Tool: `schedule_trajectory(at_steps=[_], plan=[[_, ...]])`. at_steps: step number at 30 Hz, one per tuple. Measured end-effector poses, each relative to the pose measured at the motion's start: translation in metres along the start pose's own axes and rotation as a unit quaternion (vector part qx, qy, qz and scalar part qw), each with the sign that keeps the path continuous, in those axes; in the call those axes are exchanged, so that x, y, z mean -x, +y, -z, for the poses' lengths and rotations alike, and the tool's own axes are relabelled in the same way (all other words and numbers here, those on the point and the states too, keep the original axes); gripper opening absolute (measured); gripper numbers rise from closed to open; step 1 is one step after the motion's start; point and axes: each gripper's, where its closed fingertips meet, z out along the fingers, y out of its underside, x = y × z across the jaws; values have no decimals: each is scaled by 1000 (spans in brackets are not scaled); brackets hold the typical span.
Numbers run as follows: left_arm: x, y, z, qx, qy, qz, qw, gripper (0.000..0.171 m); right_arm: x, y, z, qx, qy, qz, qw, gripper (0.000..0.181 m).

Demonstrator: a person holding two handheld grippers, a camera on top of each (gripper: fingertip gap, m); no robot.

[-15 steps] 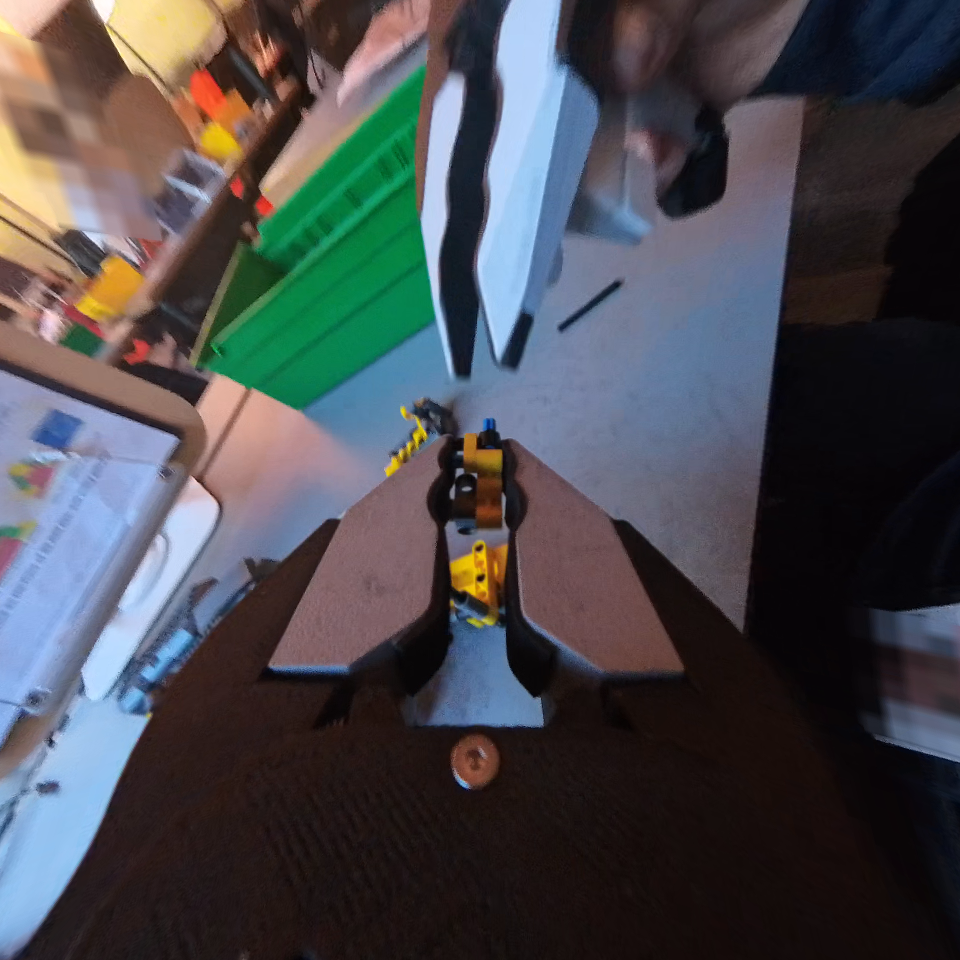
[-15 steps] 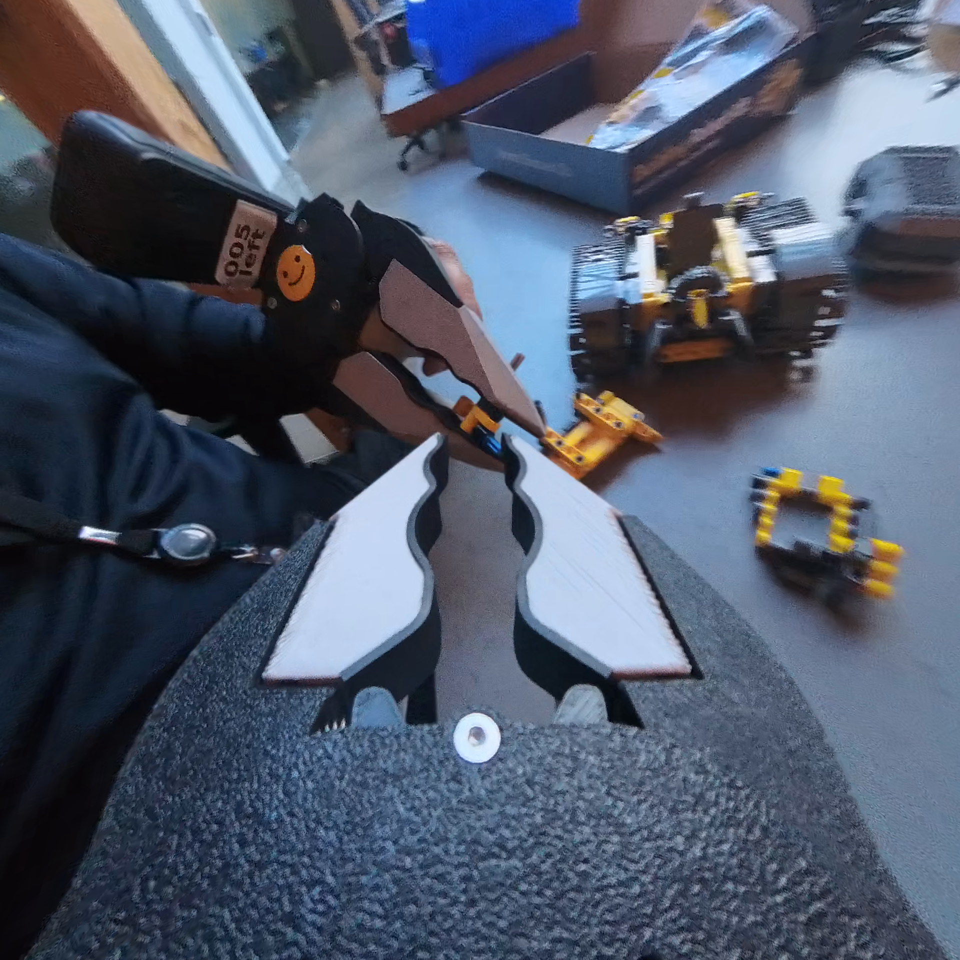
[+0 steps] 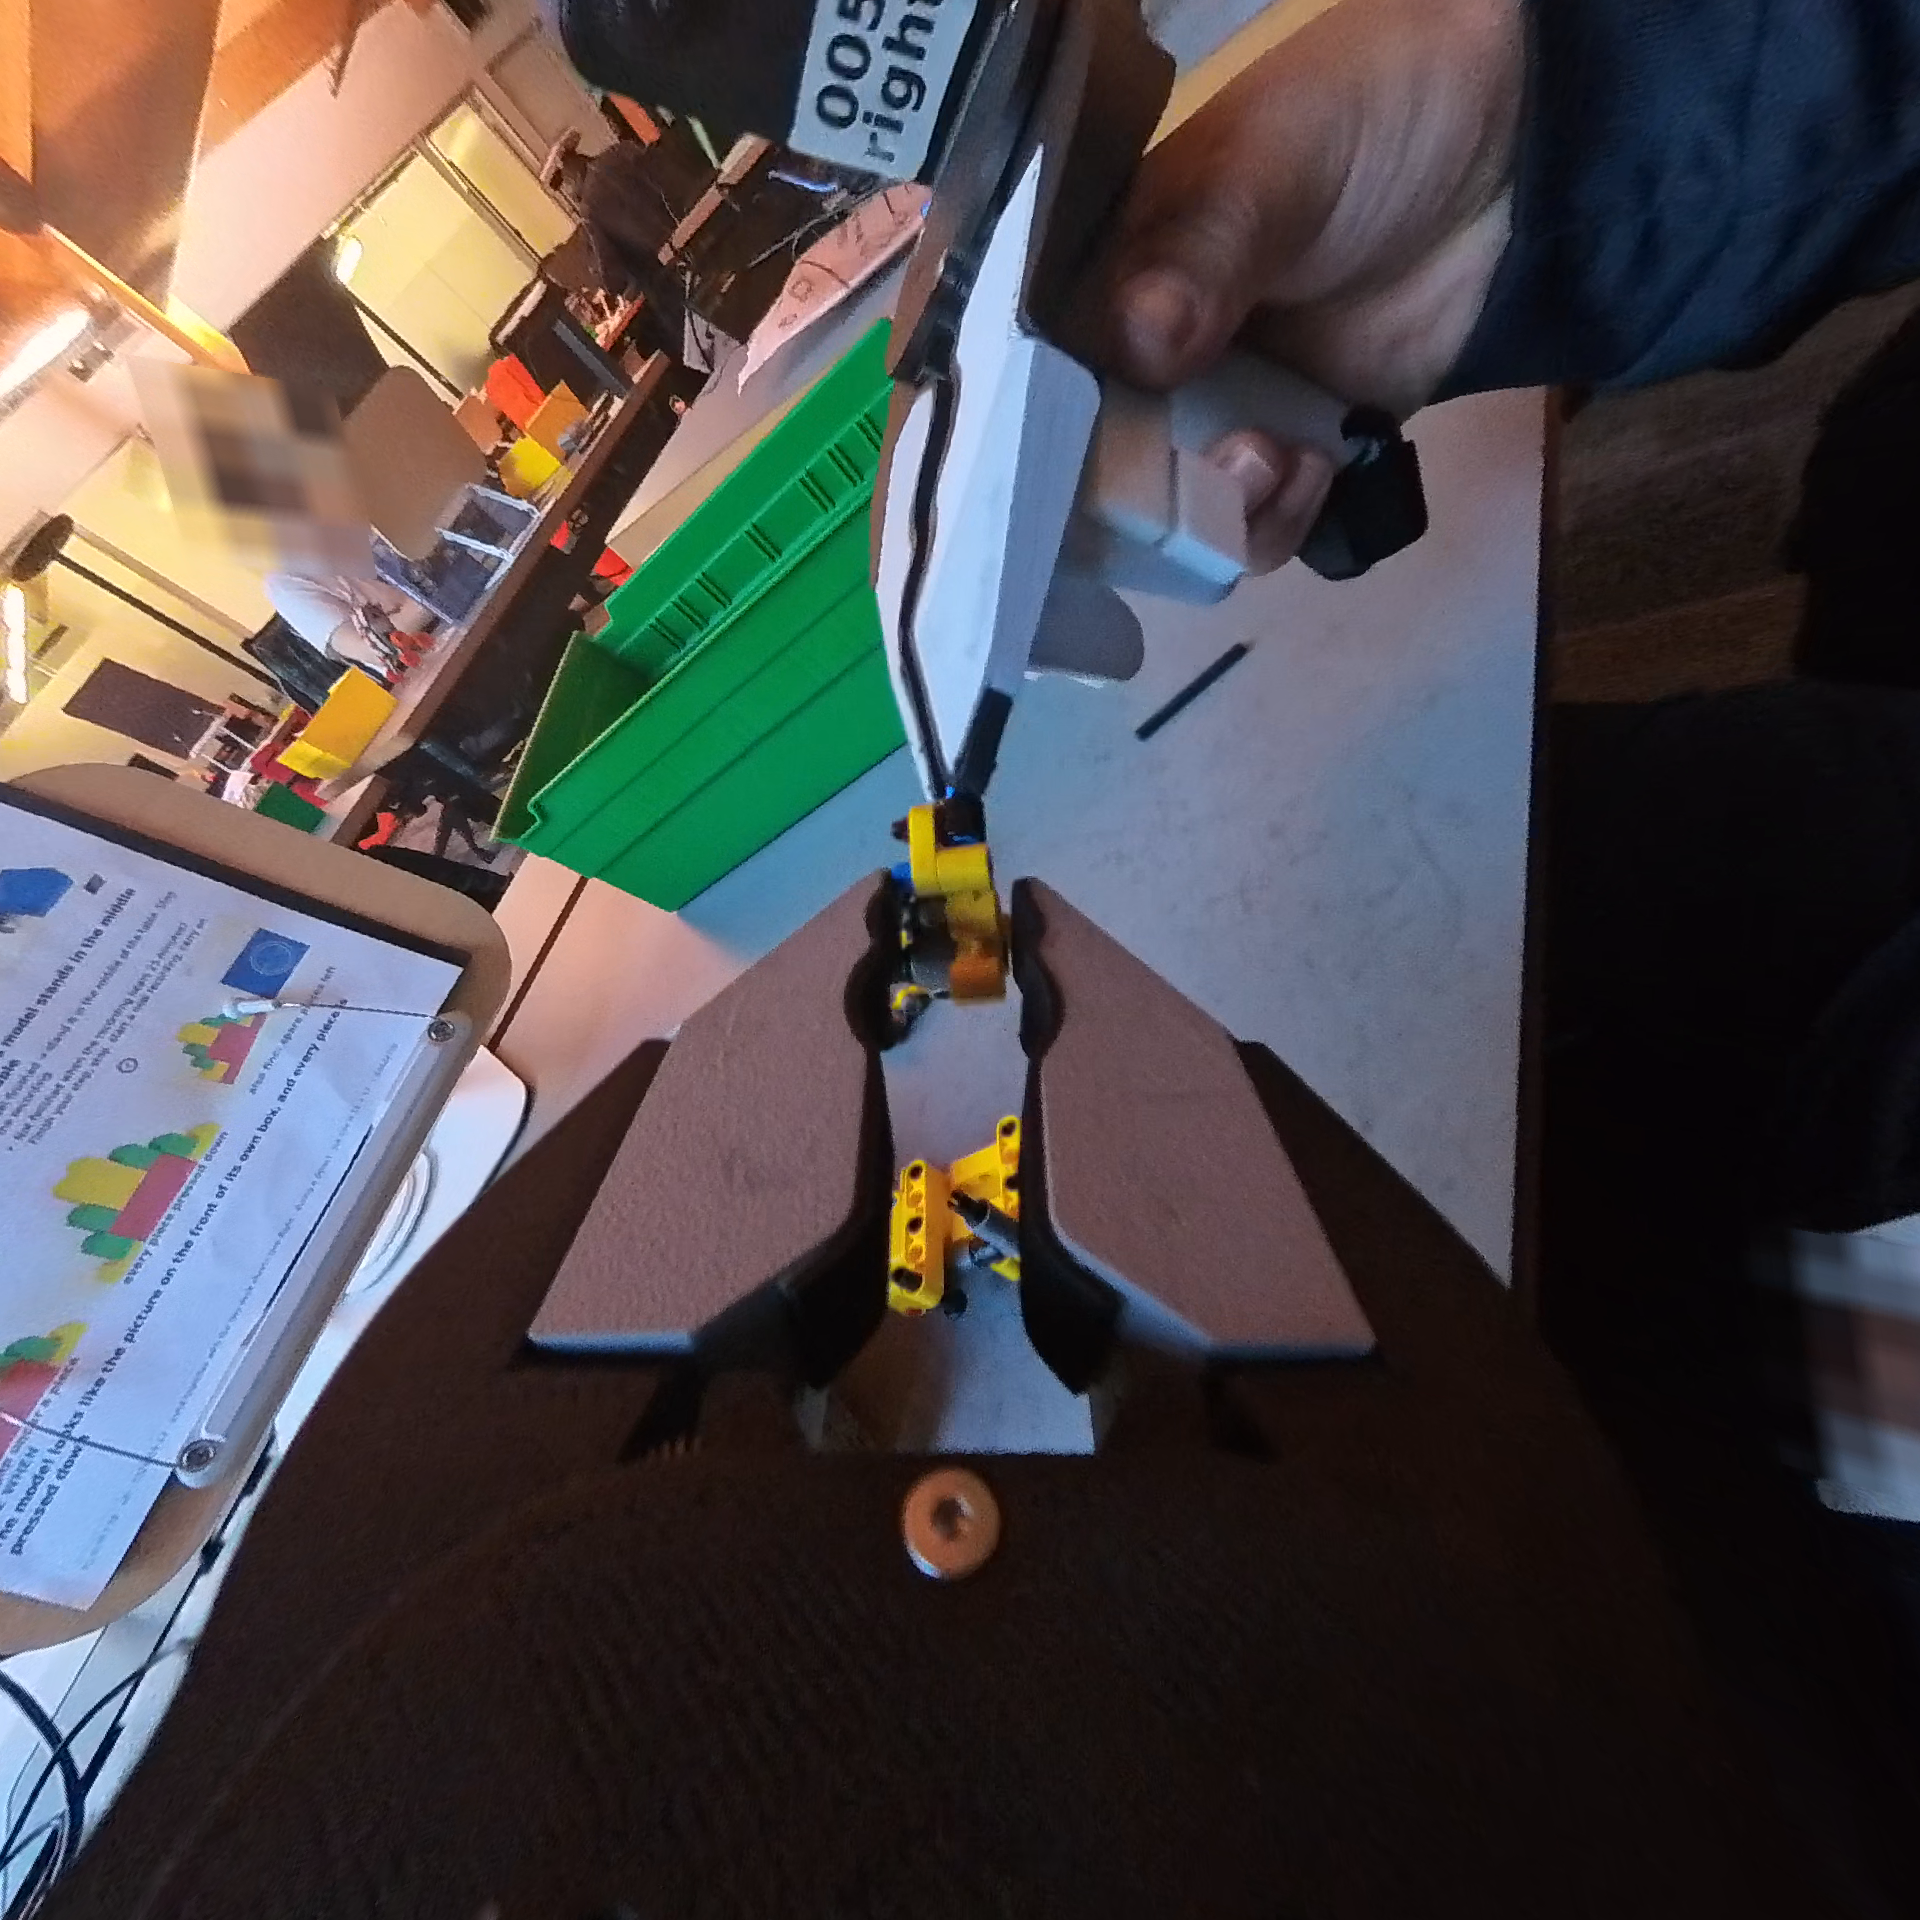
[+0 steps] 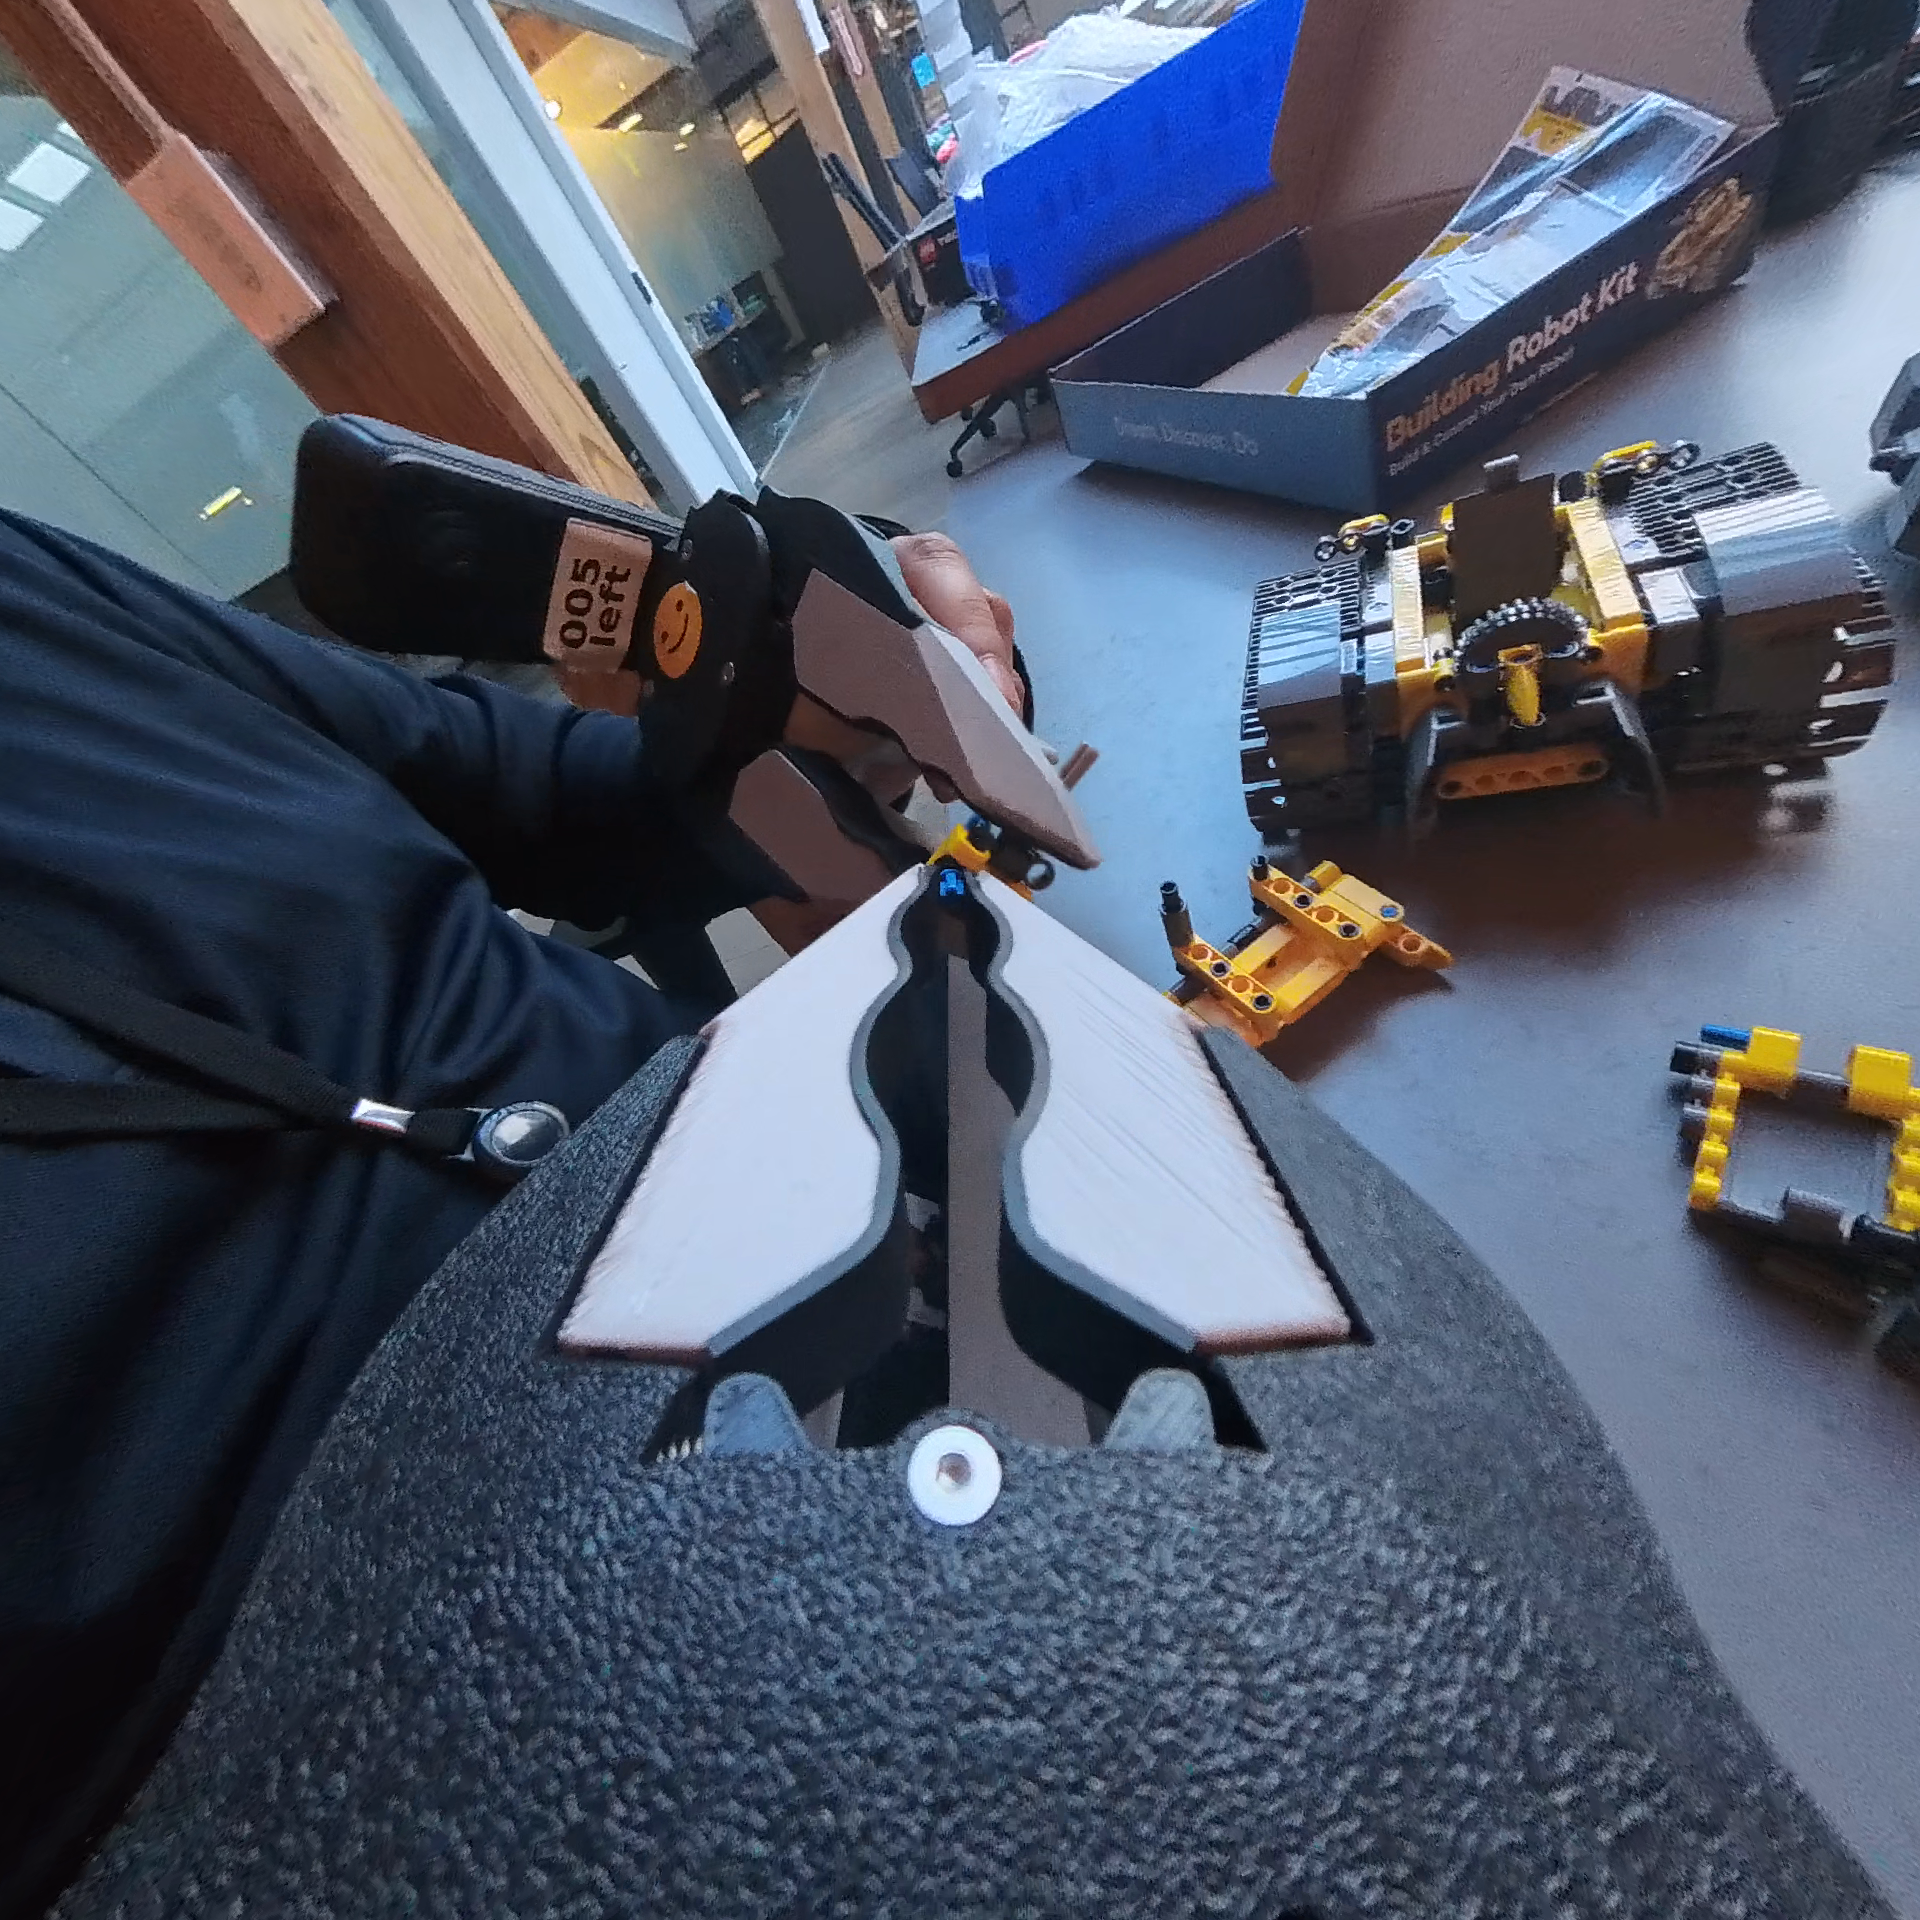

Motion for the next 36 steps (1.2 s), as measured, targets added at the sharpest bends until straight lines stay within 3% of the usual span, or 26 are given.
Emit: schedule_trajectory(at_steps=[4, 11, 16, 19, 21, 23, 25, 28, 31, 33, 36], plan=[[7, 5, -2, 26, -24, 17, 999, 17, -5, -6, -1, -18, 21, 0, 1000, 1], [34, 0, 4, 1, -112, 137, 984, 16, -15, -39, -4, -147, 66, -20, 987, 0], [53, -25, 25, -12, -141, 78, 987, 16, -4, -56, 5, -186, 62, -26, 980, 0], [49, -34, 28, -13, -140, 74, 987, 16, -5, -64, 9, -198, 104, -6, 975, 0], [17, -50, 29, -28, -107, 29, 993, 15, -36, -78, 58, -286, 167, -33, 943, 0], [-4, -50, 23, -10, -108, -14, 994, 15, -44, -85, 102, -329, 125, -69, 934, 0], [6, -40, 16, 2, -132, -11, 991, 15, -34, -79, 96, -278, 91, -71, 954, 0], [25, -25, 10, 11, -115, 64, 991, 16, 6, -70, 53, -177, 31, 1, 984, 0], [26, -29, 11, -13, -76, 108, 991, 16, 12, -50, 23, -79, 65, 62, 993, 14], [28, -29, 12, -7, -88, 89, 992, 16, 5, -39, 13, -49, 83, 57, 994, 21], [29, -31, 12, -4, -99, 62, 993, 16, 3, -39, 11, -68, 62, 19, 996, 29]])
